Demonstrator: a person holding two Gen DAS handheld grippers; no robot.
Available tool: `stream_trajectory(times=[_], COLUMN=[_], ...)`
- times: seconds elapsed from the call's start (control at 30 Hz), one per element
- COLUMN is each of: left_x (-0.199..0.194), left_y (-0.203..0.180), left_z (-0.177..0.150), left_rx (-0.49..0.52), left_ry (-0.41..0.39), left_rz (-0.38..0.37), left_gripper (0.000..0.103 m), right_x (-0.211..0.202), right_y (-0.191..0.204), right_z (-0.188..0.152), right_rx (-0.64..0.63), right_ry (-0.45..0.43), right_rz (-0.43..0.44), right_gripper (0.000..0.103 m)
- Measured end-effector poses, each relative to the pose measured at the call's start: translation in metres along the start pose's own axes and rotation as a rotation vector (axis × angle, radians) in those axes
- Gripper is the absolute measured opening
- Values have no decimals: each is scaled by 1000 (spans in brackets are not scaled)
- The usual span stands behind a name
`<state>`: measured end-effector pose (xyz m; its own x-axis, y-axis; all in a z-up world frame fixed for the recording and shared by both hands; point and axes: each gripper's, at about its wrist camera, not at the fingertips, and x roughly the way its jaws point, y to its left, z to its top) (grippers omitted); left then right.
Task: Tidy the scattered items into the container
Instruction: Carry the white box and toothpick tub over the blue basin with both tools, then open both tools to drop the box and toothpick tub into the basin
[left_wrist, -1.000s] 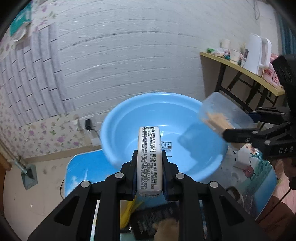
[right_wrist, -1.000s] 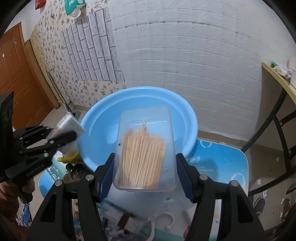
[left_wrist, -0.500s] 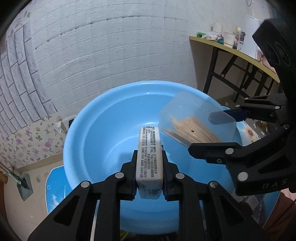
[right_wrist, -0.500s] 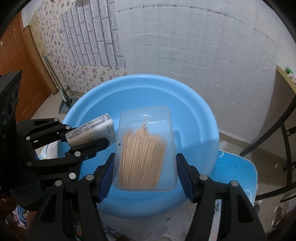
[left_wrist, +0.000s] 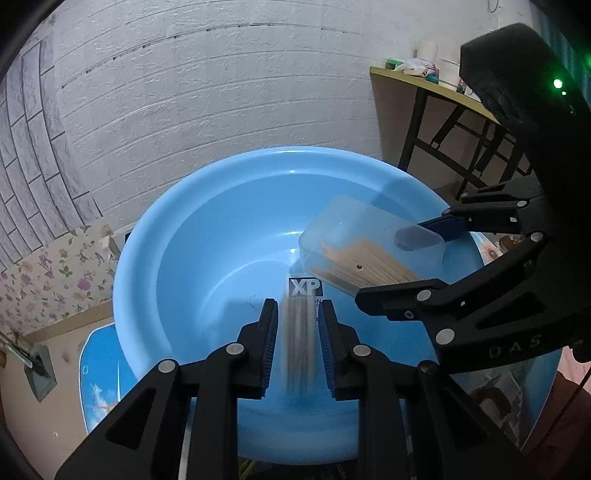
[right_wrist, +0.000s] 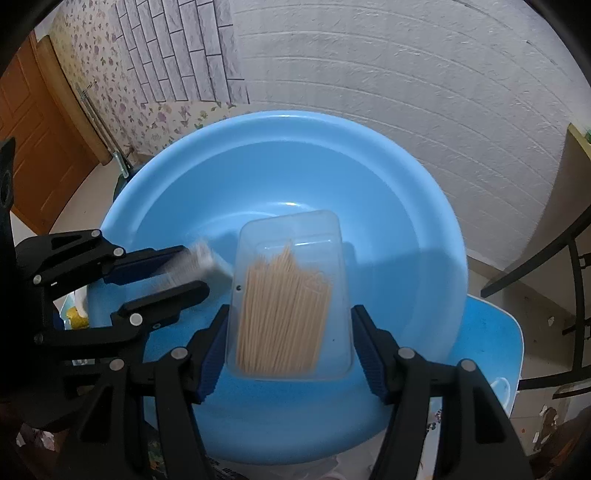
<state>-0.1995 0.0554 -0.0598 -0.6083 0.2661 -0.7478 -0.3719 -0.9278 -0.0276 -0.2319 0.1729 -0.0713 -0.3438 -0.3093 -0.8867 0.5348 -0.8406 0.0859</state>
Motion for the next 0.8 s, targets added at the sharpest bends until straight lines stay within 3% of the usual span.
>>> stream_trajectory(times=[0.27,0.43,0.6,0.8], left_x=[-11,-24,-38,-54], left_y=[14,15,15,14], left_z=[-3,-6,-9,-18], left_rx=[-68,-86,-91,-136], left_ry=[-25,-50,-63,-70], left_rz=[-9,-7,18,45], left_gripper=[35,60,70,70], right_x=[3,1,-3,-14], right_y=[2,2,2,9], right_z=[1,-2,-4,-10], right_rx=[1,7,23,14], right_ry=[15,16,5,0], right_rz=[24,31,44,67], right_gripper=[63,63,63,68])
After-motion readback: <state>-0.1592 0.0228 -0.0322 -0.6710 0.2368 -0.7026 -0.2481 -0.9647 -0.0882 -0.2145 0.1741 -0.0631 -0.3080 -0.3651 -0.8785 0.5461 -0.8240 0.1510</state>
